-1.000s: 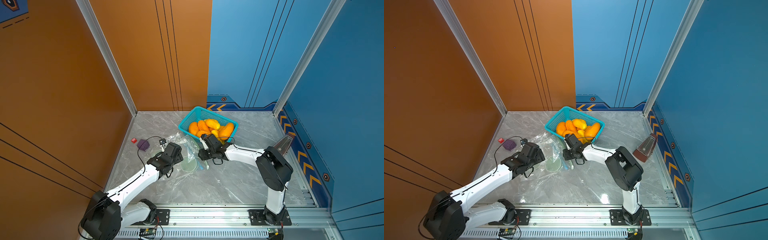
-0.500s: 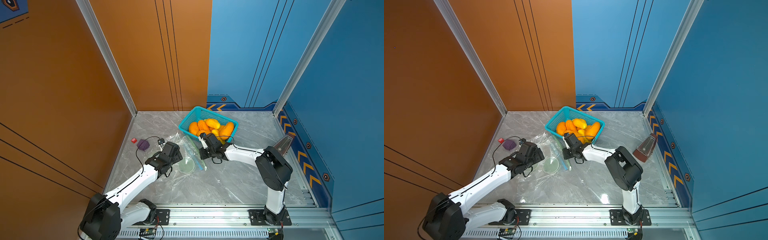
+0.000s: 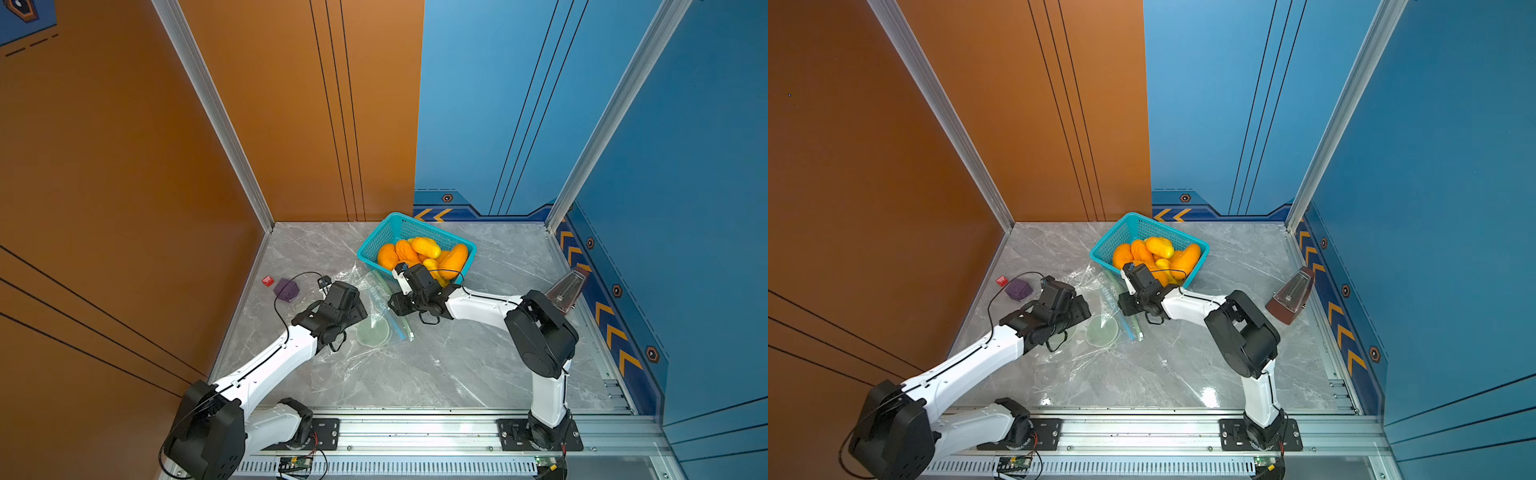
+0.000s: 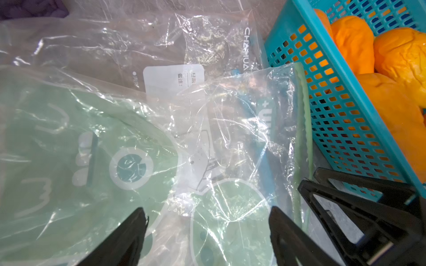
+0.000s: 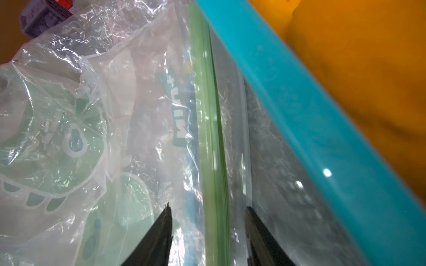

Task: Place the mango in a zip-top bag and seal the zipper
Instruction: Pick up the zipper food storage bag.

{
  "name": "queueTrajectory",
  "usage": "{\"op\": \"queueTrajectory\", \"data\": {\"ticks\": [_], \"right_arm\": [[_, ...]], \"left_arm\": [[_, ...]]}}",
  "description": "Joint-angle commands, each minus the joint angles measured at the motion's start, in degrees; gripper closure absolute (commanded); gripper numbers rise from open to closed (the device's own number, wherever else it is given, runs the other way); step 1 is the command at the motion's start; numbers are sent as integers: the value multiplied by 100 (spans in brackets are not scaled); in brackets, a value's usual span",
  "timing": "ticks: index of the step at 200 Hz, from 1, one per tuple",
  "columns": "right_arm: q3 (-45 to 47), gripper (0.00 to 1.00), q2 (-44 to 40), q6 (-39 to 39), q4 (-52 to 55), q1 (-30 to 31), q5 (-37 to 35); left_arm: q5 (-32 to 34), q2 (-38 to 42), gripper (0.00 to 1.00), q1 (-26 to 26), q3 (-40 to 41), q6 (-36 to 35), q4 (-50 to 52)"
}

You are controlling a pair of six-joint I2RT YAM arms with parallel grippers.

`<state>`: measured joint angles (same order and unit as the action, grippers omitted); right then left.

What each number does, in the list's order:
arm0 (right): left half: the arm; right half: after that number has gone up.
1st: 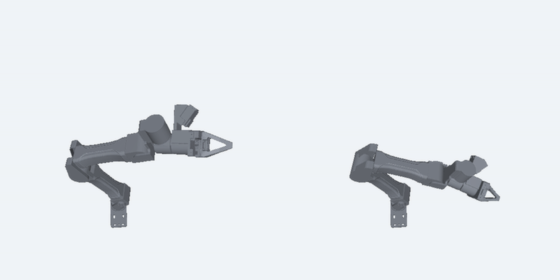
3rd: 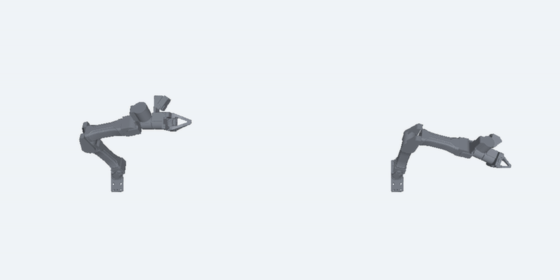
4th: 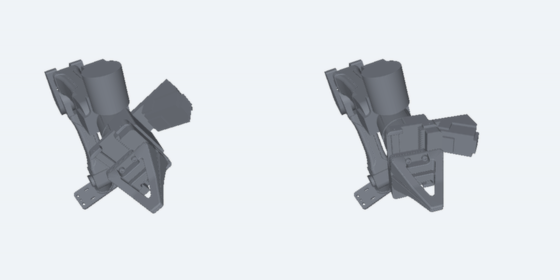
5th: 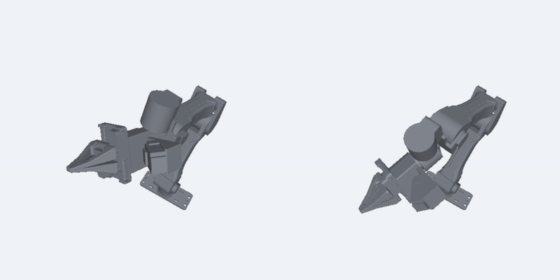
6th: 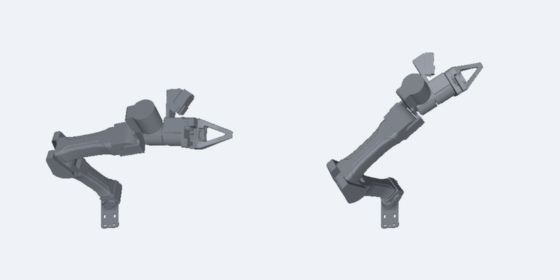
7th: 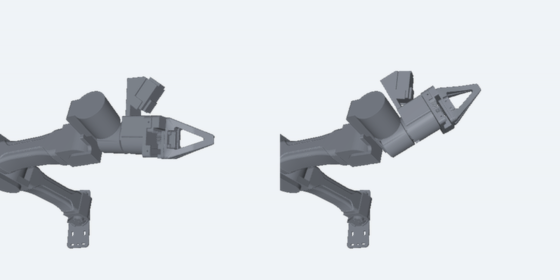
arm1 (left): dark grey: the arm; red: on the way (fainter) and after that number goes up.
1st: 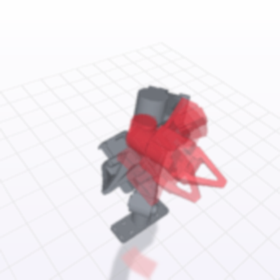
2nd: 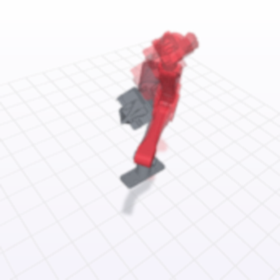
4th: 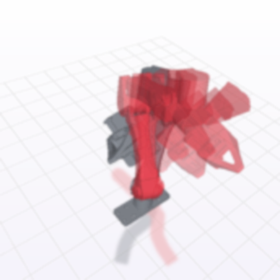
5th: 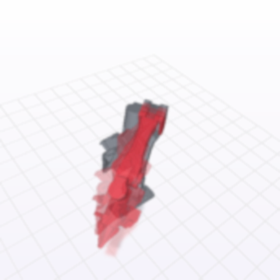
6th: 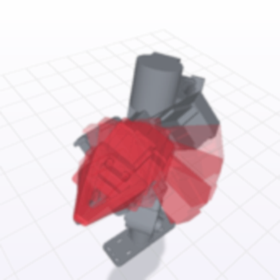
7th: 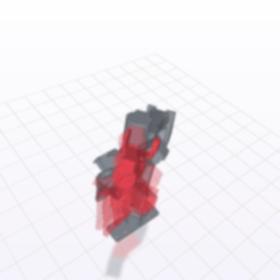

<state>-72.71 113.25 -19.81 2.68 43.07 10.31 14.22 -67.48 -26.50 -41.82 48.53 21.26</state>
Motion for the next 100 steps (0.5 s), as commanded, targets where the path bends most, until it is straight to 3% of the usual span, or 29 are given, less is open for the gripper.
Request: {"op": "queueTrajectory", "data": {"ticks": [1,14,27,72,100], "right_arm": [[-165,44,242,2,-81,18,169],[-154,45,293,1,-95,44,108],[-104,52,298,4,-166,45,83],[-103,99,158,192,-156,44,-13],[-51,100,-99,339,-152,65,-75]], "left_arm": [[-112,-52,15,57,-141,7,131],[-111,-48,15,57,-133,-1,131],[-103,-40,15,57,-129,3,133],[-104,-89,15,84,-160,-6,129],[-138,-97,15,116,-188,30,133]]}}
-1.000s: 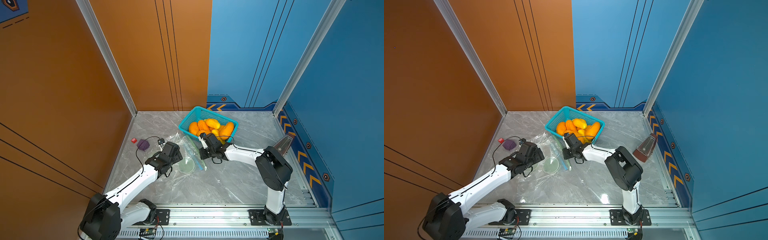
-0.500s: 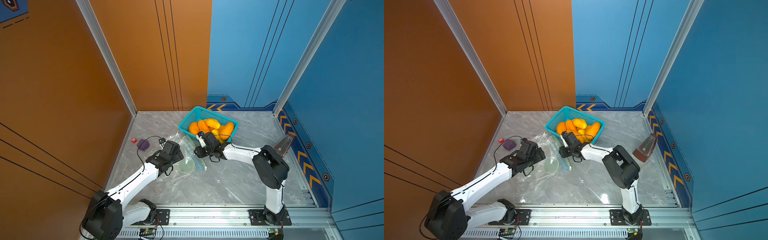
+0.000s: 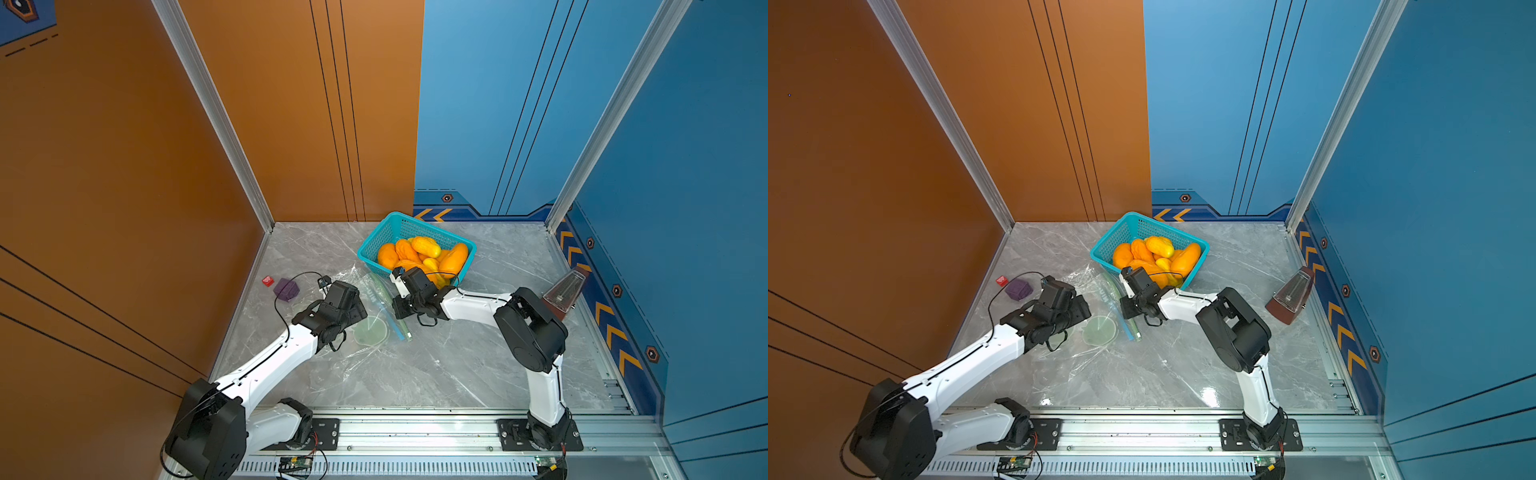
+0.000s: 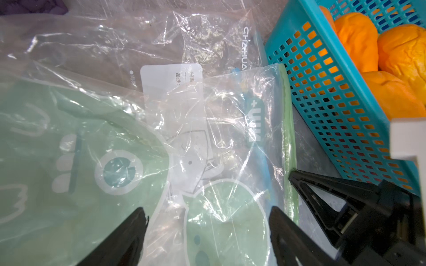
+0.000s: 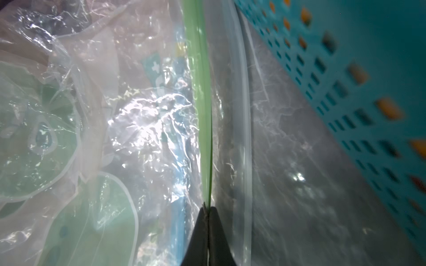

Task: Place the mango in a zip-top bag and seal the zipper
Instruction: Pick up the zipper food storage bag.

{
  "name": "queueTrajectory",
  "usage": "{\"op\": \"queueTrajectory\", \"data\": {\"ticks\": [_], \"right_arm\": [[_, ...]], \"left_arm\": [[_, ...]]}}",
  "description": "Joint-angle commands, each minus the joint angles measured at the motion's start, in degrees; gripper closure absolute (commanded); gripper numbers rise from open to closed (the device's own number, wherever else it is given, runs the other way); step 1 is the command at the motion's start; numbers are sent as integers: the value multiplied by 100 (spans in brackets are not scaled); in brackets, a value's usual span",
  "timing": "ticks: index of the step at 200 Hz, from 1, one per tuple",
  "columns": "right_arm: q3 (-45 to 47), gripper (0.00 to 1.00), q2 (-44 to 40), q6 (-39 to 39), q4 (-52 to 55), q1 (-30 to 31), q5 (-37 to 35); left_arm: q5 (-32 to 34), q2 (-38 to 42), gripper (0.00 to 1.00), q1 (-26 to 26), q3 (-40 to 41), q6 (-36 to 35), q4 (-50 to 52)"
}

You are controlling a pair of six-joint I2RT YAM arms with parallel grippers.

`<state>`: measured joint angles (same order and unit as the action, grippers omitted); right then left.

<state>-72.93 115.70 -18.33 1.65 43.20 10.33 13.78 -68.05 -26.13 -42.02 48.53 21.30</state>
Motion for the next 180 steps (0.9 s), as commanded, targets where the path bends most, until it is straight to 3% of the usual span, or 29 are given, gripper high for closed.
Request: {"op": "queueTrajectory", "data": {"ticks": [1,66,72,113,180], "right_arm": [[-25,100,-354,190,-50,55,-76],[453,100,-834,-114,-638,165,376],[505,100,-855,-119,-681,205,340],[645,100,-881,-175,-888,408,167],[679,100,-977,-145,-964,426,137]], "left_arm": [[-95,-41,15,76,-167,32,129],[-477,-513,15,61,-605,252,120],[-543,-603,9,49,-696,277,124],[-726,-1169,2,-128,-1319,288,121],[-695,-1887,4,29,-1573,500,116]]}}
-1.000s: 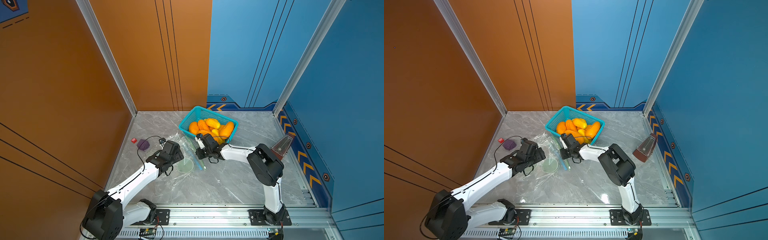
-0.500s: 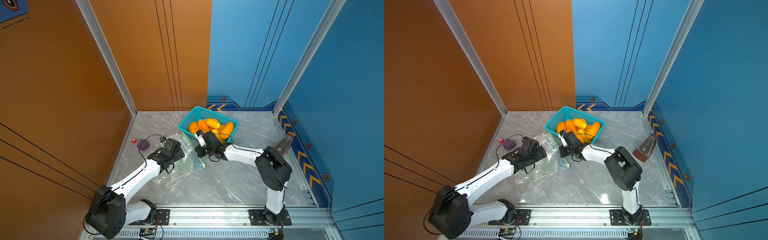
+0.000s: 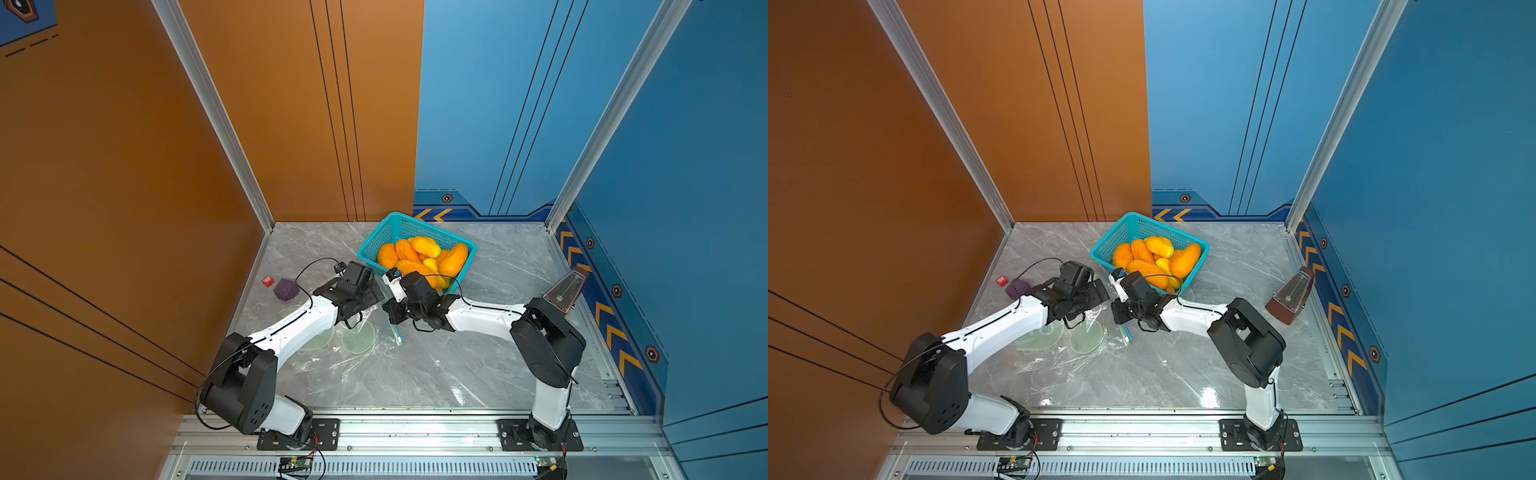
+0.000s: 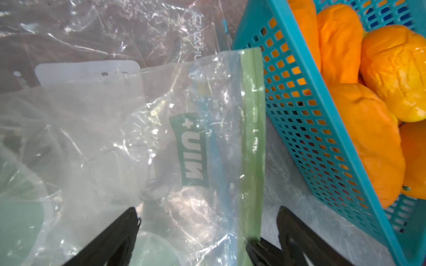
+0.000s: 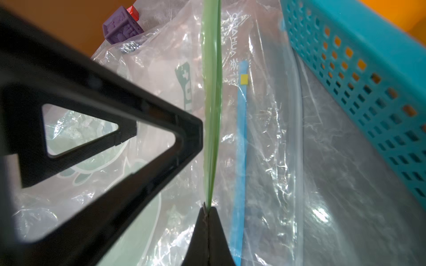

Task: Place the mango in a zip-top bag and seal the zipper
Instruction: Pick up the zipper food storage bag.

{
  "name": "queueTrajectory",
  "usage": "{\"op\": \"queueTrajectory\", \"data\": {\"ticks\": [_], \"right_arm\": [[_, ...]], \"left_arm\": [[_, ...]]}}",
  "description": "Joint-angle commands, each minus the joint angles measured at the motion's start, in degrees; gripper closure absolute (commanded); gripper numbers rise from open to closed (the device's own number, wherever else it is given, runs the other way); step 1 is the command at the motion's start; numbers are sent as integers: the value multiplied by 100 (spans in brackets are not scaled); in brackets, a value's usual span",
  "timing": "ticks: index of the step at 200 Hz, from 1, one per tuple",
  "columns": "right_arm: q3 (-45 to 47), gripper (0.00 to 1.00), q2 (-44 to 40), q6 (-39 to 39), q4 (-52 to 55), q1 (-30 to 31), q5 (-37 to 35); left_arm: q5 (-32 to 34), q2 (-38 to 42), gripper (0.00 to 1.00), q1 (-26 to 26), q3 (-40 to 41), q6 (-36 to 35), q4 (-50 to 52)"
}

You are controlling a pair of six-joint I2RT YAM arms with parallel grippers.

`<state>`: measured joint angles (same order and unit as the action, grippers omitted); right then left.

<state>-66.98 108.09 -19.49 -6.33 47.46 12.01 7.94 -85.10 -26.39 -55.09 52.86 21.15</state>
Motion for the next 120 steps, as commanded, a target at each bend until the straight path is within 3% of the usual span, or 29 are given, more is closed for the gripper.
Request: {"op": "queueTrajectory", "data": {"ticks": [1,61,93,120], "right_arm": [[87,100,-217,-29,-166,0,-32],[107,100,-191,-64,-290,17,-65],[75,100,-164,-56,-295,33,-64],[29,100,-152,-51,-240,33,-109]], "left_arm": [[-115,-191,4,55,-279,62,129],[-123,-723,6,86,-673,48,127],[-127,-958,12,117,-757,63,127],[-116,-1056,50,136,-781,110,118]]}}
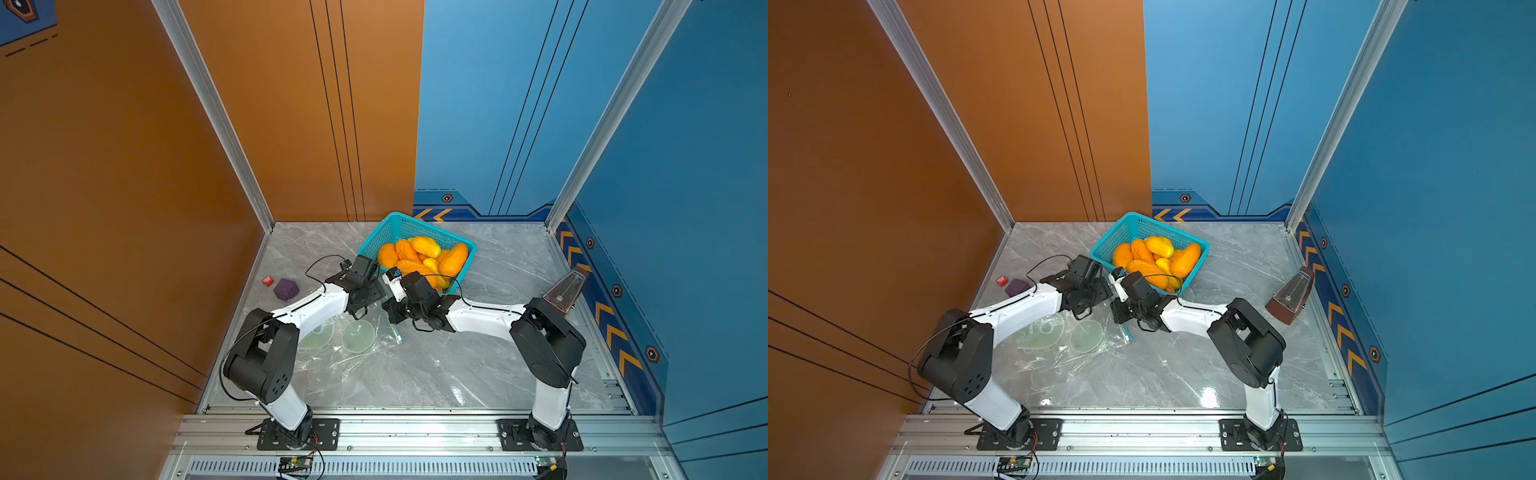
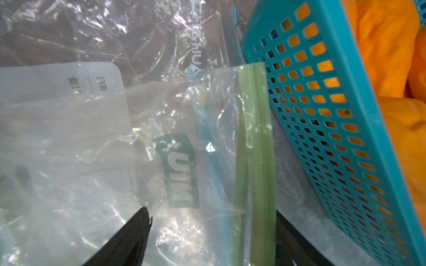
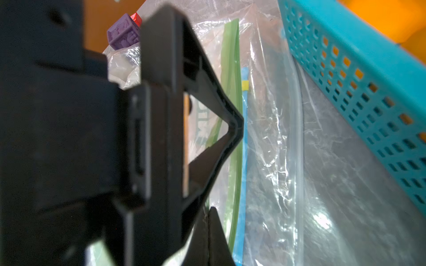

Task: Place the mango in a zip-top bag and seal the zipper
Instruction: Pick up the zipper food storage bag, then open the zipper food storage bag.

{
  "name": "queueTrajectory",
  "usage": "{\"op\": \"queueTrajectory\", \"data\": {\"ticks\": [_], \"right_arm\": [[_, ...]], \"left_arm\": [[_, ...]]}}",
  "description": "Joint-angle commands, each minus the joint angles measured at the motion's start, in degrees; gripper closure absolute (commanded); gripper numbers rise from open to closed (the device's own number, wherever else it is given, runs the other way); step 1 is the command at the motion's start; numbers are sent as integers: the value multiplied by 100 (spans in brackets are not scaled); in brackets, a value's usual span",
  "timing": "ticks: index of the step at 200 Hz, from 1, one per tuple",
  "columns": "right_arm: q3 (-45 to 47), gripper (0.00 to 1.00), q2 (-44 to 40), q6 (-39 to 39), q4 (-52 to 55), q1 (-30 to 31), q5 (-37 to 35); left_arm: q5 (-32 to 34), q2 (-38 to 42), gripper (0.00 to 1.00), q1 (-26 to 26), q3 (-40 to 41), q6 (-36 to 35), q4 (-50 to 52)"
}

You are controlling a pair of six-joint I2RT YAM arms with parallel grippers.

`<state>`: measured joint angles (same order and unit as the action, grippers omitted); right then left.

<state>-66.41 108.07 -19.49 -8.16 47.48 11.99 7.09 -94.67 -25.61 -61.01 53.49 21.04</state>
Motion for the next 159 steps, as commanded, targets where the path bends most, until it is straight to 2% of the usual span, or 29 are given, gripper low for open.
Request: {"op": "queueTrajectory", "data": {"ticks": [1,8,37,70,83,100,130,159], "right_arm": [[-27,100,-150,-51,-57,31,-106],[-42,100,-155,-46,-36,32,-118],[-67,100,-188,-55,38,29,-122],[-135,100,-427,-207,300,17,-108],[-113,77,-673,-256,429,7,-100],[-143,57,-1039,-316,737,-19,-122],[-256,44,-1664,-424,1415,-74,-468],[-594,40,-1801,-548,2196,-174,-863]], "left_arm": [[-32,-101,52,56,-194,47,129],[-32,-94,64,56,-208,43,131],[-59,40,100,69,-241,-26,128],[-233,401,100,73,-223,-260,129],[-318,614,100,73,-151,-393,129],[-551,913,100,74,-37,-651,140],[-1185,1411,100,70,160,-1040,137],[-1569,1822,100,42,351,-1208,137]]}}
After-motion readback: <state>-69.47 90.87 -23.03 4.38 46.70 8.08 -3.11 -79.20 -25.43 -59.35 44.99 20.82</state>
